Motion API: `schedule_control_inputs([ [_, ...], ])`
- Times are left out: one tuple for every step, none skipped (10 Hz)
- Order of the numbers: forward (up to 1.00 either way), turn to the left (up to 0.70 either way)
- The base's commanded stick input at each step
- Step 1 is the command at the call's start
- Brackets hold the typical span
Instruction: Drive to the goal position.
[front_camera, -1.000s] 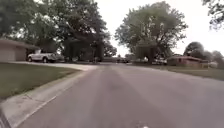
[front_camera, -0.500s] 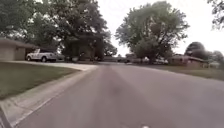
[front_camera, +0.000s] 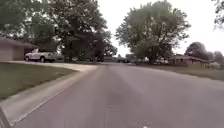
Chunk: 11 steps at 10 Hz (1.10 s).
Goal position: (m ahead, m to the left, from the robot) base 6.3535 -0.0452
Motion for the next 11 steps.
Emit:
schedule_control_inputs([
  [0.70,0.00],
  [0.70,0.00],
  [0.70,0.00],
  [0.70,0.00],
  [0.70,0.00],
  [0.70,0.00],
  [0.70,0.00],
  [0.70,0.00],
  [0.70,0.00],
  [0.70,0.00],
  [0.70,0.00],
])
